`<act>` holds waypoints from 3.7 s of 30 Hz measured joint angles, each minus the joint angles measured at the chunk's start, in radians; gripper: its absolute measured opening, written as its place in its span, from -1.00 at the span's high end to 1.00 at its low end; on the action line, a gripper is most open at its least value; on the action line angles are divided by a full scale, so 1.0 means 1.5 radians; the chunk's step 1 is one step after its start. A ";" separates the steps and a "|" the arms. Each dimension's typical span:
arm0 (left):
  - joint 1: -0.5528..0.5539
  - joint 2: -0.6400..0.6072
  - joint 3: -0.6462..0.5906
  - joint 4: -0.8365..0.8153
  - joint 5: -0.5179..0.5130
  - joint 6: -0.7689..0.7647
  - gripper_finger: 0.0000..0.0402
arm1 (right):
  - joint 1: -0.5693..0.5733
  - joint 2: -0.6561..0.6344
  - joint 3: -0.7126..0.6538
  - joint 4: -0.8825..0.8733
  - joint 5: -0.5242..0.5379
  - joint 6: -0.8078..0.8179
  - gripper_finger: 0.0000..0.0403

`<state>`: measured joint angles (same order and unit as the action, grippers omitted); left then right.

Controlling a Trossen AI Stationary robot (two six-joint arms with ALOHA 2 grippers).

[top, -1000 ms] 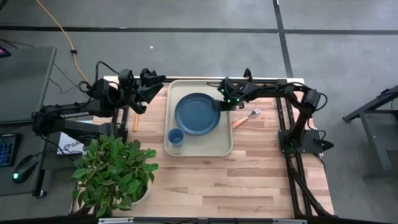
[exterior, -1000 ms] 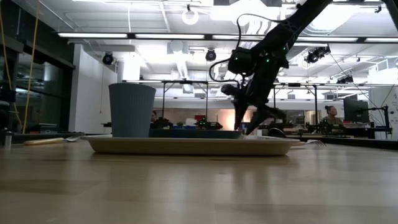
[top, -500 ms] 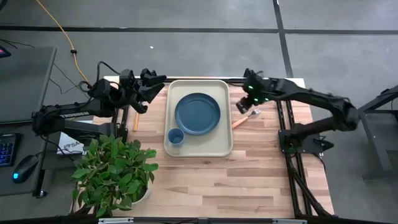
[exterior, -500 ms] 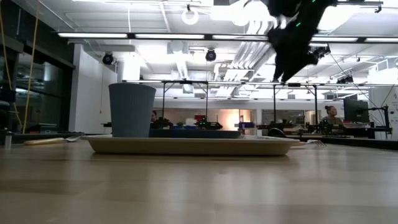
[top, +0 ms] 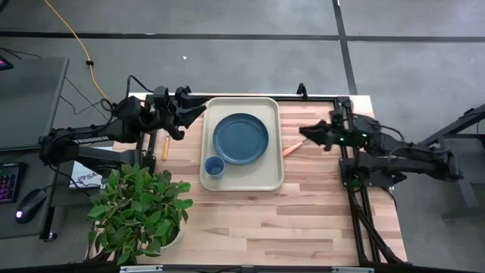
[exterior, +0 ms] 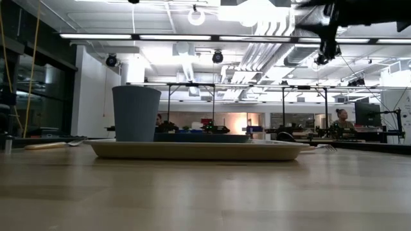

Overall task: Pick and place plate/cup/fork/spoon on tray
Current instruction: Put the brown spoon on the white tray to the top of the blue plate

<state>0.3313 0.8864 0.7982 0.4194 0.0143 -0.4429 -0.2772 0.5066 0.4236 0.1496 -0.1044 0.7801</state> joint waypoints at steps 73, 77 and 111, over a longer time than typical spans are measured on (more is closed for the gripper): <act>0.262 0.165 -0.289 -0.758 -0.202 -0.338 0.58 | 0.011 -0.010 -0.025 0.122 0.040 -0.066 0.20; 0.257 0.155 -0.286 -0.755 -0.200 -0.336 0.92 | 0.011 -0.010 -0.025 0.122 0.040 -0.050 0.20; 0.005 0.129 0.094 -0.451 -0.044 -0.168 1.00 | 0.011 0.205 -0.025 0.354 -0.018 0.076 0.20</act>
<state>0.3381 1.0805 0.9386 -0.2567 -0.0511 -0.6943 -0.2607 0.8142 0.3855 0.6812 -0.1317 0.8936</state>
